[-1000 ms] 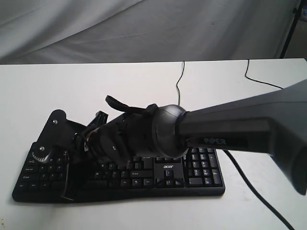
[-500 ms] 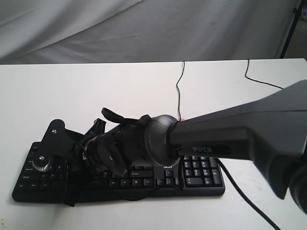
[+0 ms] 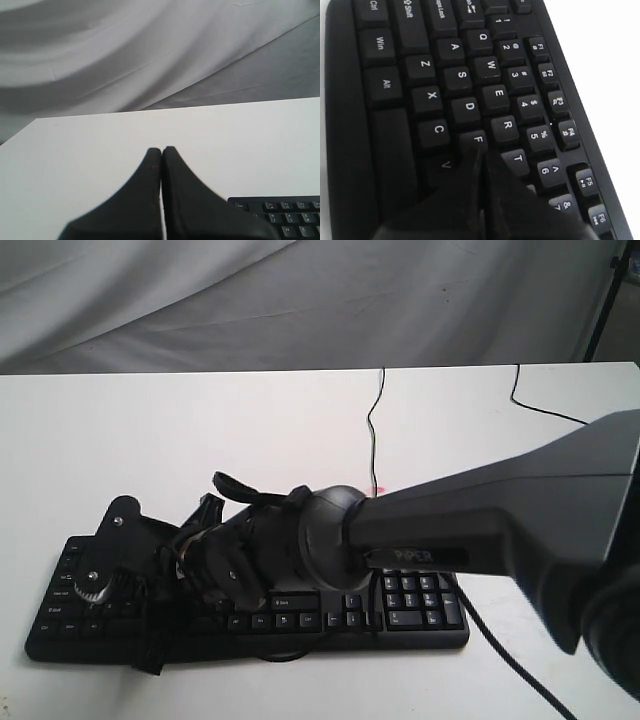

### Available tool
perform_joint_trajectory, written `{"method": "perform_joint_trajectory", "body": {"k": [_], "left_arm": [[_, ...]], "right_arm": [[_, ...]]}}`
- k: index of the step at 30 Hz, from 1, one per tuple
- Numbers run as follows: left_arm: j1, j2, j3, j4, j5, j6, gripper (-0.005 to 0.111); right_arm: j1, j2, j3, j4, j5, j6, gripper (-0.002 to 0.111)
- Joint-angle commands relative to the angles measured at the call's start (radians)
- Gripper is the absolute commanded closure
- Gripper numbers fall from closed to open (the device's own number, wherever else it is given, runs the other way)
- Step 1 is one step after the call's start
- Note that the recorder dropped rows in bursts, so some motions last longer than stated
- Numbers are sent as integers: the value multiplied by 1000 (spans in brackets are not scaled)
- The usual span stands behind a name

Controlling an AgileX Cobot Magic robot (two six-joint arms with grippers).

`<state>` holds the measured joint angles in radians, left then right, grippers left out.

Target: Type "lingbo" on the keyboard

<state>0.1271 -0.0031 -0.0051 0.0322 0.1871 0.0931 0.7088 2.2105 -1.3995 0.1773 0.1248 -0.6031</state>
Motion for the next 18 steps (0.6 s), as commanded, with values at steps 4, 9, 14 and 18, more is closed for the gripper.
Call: {"method": "perform_joint_trajectory", "body": {"k": [4,9,14,18], "left_arm": [[-4,3,5,-1,-4,-3,106],[-4,3,5,-1,-4,-3,106],[-4,3,5,-1,-4,-3,106],[-4,3,5,-1,-4,-3,106]], "right_arm": [[0,4,-4,6,-1,2,108],[0,-12,-4,7,-1,2,108],[0,-55,-4,7,24,2,108],[0,-83,6,9,41,2,108]]}}
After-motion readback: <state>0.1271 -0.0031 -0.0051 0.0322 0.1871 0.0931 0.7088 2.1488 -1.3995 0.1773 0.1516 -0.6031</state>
